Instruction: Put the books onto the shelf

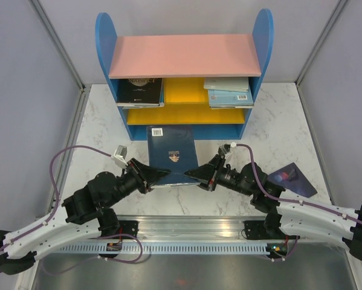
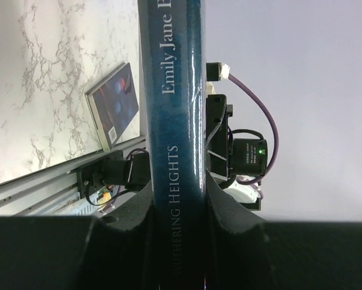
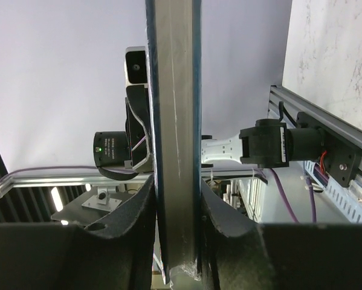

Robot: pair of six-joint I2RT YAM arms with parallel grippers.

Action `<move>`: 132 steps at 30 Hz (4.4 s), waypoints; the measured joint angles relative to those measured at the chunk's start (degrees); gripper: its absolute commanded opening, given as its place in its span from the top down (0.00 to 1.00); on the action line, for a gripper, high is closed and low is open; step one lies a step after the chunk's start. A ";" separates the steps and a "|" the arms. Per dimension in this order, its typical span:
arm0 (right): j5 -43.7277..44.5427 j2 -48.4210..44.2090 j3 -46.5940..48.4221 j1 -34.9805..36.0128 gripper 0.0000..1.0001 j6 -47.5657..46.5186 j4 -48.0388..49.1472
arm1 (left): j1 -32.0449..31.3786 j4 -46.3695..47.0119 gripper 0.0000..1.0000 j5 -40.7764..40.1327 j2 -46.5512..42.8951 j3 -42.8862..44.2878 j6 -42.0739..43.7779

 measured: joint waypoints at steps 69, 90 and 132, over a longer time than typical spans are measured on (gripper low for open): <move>-1.81 47.43 57.53 -14.62 1.00 -6.88 -9.46 | 0.04 -45.94 0.01 -8.90 -18.34 29.77 11.13; -1.55 52.43 56.52 -16.04 0.44 -4.52 -5.99 | 0.04 -47.98 0.01 -10.21 -20.22 29.75 11.08; -8.46 44.33 49.75 -15.76 1.00 -4.74 -8.44 | 0.07 -48.04 0.02 -10.67 -20.22 26.67 10.97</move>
